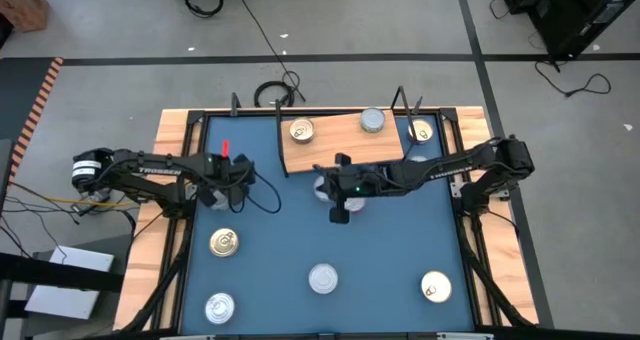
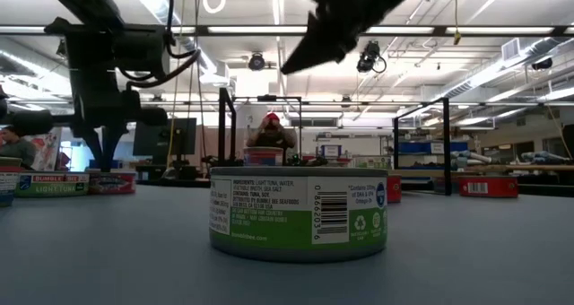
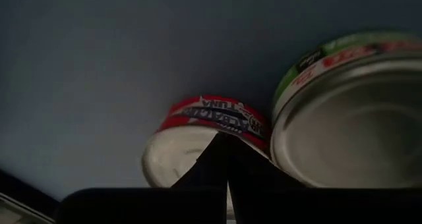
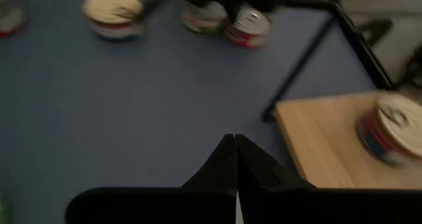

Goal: Stack canned seafood by type on shelf
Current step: Put the red tuna can on the shelf

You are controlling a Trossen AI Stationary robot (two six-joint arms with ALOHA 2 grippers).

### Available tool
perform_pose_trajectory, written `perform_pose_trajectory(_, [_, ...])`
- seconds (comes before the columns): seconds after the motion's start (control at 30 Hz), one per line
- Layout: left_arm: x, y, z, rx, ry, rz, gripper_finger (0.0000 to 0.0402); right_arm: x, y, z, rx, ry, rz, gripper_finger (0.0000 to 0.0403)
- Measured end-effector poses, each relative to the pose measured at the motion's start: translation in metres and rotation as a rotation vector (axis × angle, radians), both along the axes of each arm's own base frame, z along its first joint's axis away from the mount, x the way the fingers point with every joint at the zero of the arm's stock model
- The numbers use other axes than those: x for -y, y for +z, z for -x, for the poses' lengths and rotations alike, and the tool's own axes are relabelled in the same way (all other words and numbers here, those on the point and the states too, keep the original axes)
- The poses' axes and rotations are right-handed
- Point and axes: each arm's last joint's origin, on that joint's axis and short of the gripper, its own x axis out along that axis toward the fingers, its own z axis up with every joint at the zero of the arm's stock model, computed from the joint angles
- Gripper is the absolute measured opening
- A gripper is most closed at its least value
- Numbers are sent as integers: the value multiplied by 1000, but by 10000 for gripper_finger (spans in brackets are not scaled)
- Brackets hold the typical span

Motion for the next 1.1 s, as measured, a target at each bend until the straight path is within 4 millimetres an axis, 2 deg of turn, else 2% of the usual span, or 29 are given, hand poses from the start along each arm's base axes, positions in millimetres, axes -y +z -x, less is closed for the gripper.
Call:
perform_pose_trajectory(0.33, [8, 15, -11, 65, 0, 23, 5, 43, -32, 14, -91, -88, -19, 5])
perform_pose_trajectory(0.7, [11, 16, -8, 39, 20, 23, 5, 93, -67, 42, -173, -168, -60, 5])
perform_pose_trajectory(0.97, [11, 16, -8, 35, 12, 22, 5, 104, -76, 51, -199, -122, -85, 5])
perform_pose_trajectory(1.1, [11, 16, -8, 34, 10, 18, 5, 103, -76, 50, -203, -69, -84, 5])
